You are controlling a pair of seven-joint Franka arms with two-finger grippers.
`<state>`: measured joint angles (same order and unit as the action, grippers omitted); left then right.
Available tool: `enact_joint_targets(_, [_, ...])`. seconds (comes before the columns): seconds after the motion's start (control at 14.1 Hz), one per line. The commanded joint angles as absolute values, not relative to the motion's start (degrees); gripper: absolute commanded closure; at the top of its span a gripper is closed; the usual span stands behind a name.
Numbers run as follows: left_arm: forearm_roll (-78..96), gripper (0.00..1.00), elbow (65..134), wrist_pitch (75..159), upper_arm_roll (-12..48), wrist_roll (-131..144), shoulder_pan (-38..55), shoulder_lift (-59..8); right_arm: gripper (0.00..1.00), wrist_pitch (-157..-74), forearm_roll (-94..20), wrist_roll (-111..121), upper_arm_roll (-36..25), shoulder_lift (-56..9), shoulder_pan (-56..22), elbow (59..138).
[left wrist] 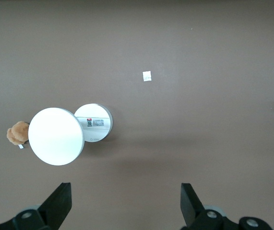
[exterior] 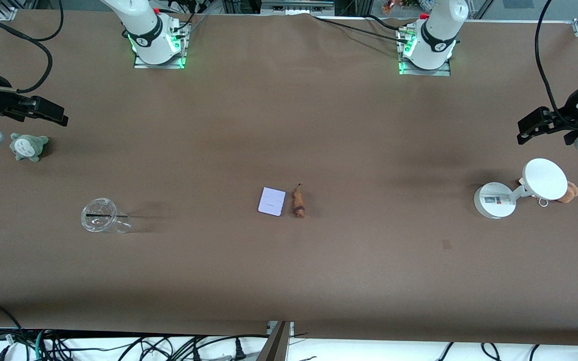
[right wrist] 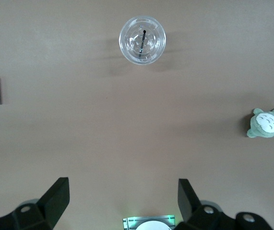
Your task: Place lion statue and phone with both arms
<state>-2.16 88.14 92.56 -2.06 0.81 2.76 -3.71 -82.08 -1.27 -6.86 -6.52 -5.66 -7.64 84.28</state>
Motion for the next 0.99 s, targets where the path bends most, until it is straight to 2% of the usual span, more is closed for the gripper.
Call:
enact_joint_targets(0.0, [-1.4,0.00,86.3,92.5,-2.0,0.0,2.0,-4.7,0.00,-81.8,-2.2,-5.7,-6.4,-6.1,-7.0,83.2])
enact_joint_targets(0.92, [-2.1,0.00,86.3,92.5,-2.3,0.1,2.1,-4.9,0.00,-81.8,-2.2,-5.7,-6.4,-6.1,-6.9,83.2])
